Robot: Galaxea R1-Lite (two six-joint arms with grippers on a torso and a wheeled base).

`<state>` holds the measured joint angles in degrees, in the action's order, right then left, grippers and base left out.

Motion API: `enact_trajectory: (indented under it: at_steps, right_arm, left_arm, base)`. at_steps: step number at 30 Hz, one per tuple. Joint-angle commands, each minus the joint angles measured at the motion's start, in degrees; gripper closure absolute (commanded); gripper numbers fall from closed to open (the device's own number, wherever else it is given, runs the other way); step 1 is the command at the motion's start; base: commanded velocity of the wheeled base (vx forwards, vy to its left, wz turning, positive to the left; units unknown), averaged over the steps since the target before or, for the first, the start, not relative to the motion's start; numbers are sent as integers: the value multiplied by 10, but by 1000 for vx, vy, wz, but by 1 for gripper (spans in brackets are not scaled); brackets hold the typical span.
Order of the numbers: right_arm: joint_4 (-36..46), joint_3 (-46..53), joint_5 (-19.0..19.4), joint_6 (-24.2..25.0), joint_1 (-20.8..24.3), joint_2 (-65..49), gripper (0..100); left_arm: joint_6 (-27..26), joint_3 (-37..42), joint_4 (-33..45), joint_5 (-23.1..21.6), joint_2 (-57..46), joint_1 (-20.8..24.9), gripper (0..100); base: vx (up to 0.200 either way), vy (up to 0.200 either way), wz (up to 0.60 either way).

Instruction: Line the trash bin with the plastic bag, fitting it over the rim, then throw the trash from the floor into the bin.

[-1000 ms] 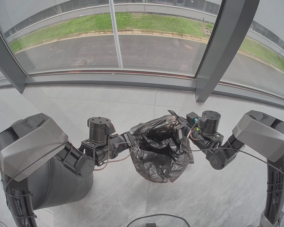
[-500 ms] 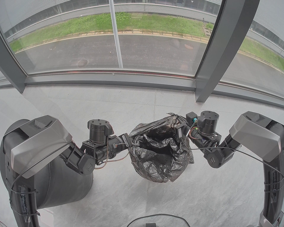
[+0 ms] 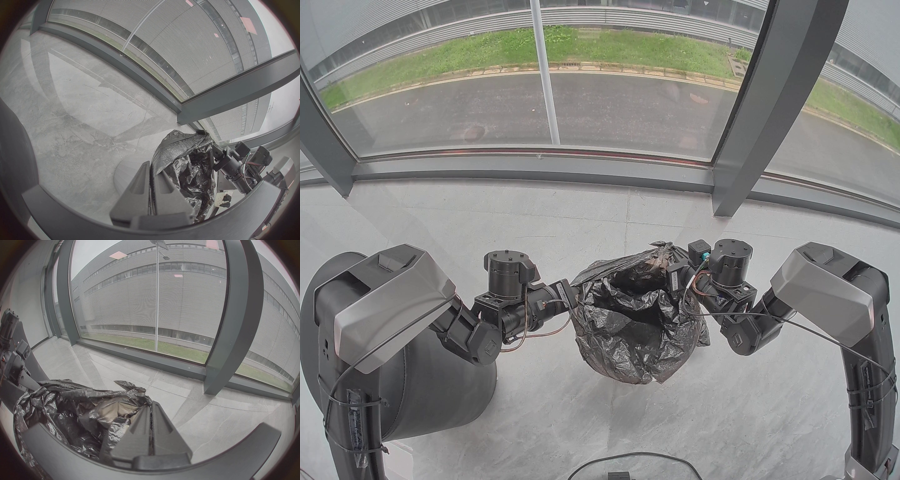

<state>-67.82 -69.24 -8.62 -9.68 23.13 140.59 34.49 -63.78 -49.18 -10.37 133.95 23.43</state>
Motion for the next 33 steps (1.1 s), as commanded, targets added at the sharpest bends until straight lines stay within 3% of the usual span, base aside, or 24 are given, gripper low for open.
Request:
enact_trajectory:
  at_steps: [1,15,29,30,33]
  right_arm:
    - [1,-12,-1,0,-1,16,100]
    - [6,-14,-14,0,-3,20,100]
    - [6,20,-25,-6,2,-2,100]
    - [6,21,-25,-6,2,-3,0]
    - [-2,21,-22,-3,2,-5,0]
  left_arm:
    - [-1,-2,0,-2,9,-1,100]
    - [0,-9,2,-3,16,-1,100]
    - [-12,-26,69,10,0,3,100]
    - [-12,-26,70,11,0,3,0]
    - [-12,-26,68,15,1,4,0]
  base:
    - [0,0,0]
    - [0,0,0]
    - [0,0,0]
    - [0,0,0]
    - [0,0,0]
